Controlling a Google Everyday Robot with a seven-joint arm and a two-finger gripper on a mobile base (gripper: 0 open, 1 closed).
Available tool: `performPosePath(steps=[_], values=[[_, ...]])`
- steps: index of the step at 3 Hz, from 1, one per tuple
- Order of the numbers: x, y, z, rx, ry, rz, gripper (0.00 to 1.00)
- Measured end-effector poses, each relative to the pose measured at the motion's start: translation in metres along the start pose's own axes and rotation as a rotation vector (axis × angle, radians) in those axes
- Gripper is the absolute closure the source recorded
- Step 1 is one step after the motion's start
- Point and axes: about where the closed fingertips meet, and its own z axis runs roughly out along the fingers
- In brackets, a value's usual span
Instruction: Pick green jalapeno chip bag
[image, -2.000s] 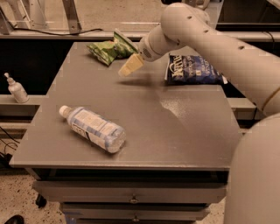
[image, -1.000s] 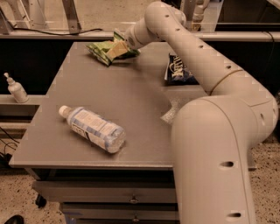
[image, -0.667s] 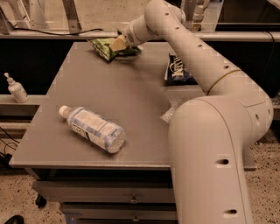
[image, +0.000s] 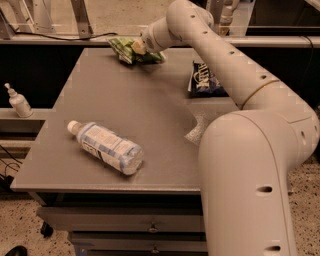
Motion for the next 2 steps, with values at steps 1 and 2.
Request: performPosePath(steps=[1,2], values=[[0.005,0.003,-0.007,0.002,0.001,0.005,1.00],[0.002,0.003,-0.024,0.009,-0.014,0.007,1.00]])
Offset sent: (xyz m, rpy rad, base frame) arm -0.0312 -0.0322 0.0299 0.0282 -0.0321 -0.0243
